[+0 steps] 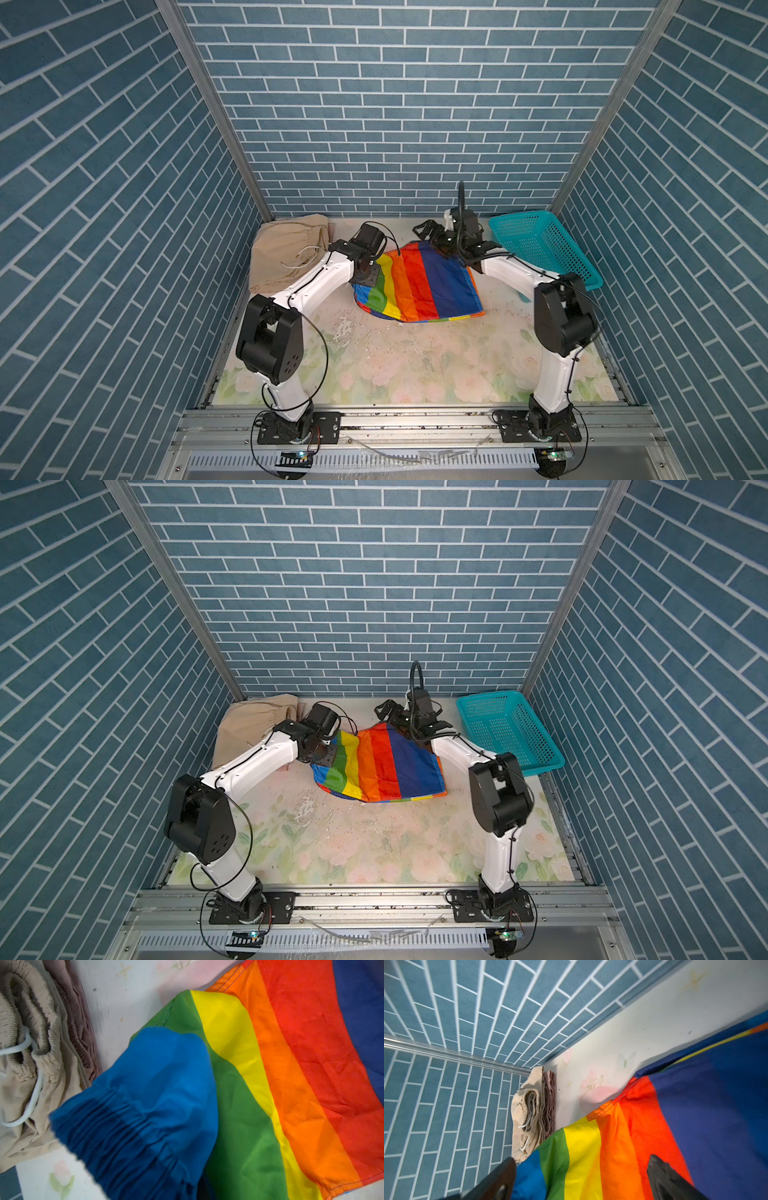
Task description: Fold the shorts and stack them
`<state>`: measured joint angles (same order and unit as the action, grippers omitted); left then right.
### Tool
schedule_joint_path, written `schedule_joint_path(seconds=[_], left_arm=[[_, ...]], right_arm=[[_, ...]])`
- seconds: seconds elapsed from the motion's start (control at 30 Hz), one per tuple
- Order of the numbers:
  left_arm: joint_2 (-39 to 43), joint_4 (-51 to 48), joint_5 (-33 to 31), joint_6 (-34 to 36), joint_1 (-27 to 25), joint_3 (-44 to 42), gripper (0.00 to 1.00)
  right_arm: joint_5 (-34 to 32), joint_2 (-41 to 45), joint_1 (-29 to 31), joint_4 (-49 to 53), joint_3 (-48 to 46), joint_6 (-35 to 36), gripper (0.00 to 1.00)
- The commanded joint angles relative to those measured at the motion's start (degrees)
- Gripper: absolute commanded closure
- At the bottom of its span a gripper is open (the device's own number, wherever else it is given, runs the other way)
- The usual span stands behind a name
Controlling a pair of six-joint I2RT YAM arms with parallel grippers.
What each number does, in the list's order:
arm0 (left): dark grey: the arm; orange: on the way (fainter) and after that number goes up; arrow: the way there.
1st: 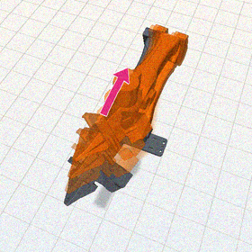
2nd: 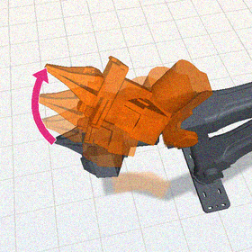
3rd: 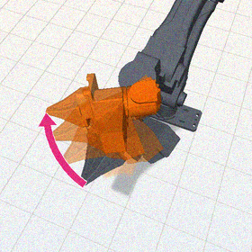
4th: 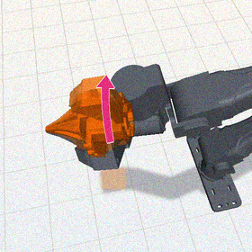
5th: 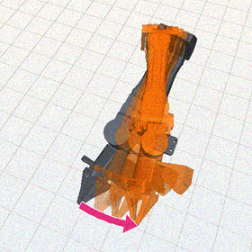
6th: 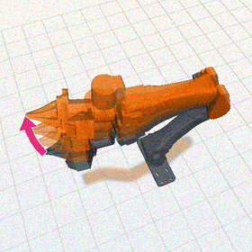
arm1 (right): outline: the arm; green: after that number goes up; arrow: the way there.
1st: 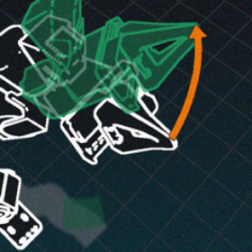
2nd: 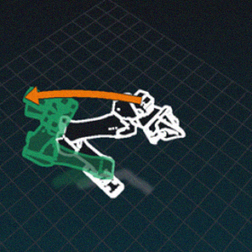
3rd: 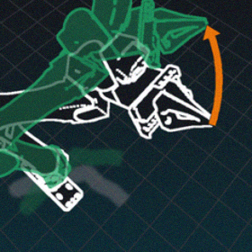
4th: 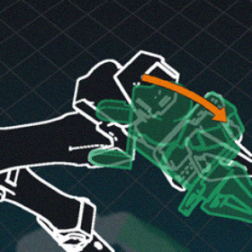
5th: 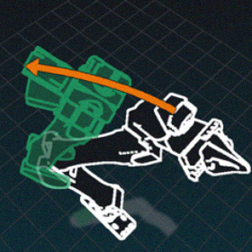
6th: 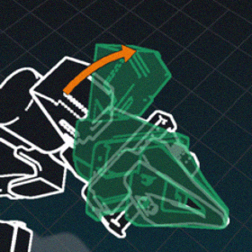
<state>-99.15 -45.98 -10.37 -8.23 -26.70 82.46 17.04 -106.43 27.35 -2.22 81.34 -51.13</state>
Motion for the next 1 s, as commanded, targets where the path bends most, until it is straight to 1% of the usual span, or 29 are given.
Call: schedule_joint_path(seconds=[0.0,0.07,0.13,0.2,0.3,0.43,0.67,0.87,0.97], left_arm=[[-0.39,-4.51,-3.07,3.0,-0.3,3.29,1.0],[-1.01,-6.97,-4.41,4.75,-0.32,5.39,1.0],[-1.97,-9.8,-6.14,6.39,-0.37,7.88,1.0],[-2.94,-11.94,-6.88,7.67,-0.32,10.06,1.0],[-4.12,-14.41,-6.2,7.64,-1.22,12.83,1.0],[-6.49,-16.88,-8.14,6.97,-5.15,16.77,1.0],[-14.99,-23.91,-10.61,5.12,-11.55,28.67,1.0],[-23.75,-29.07,-9.45,3.73,-16.07,41.17,1.0],[-28.21,-31.75,-8.1,2.57,-17.48,47.71,1.0]], right_arm=[[-1.78,3.86,-1.37,13.07,-5.57,13.09,0.01],[-3.5,6.0,-2.4,17.24,-8.59,17.01,0.02],[-4.98,8.43,-2.98,18.75,-11.83,19.32,0.02],[-6.02,10.37,-3.44,19.39,-14.73,20.59,0.01],[-5.83,11.57,-3.87,19.19,-18.11,21.24,0.01],[-5.63,11.04,-4.19,17.63,-21.3,20.78,0.01],[-4.76,10.57,-4.9,14.94,-25.01,19.84,0.02],[-3.32,10.53,-5.38,11.29,-28.55,18.02,0.02],[-1.84,10.97,-5.54,8.36,-31.11,16.42,0.02]])
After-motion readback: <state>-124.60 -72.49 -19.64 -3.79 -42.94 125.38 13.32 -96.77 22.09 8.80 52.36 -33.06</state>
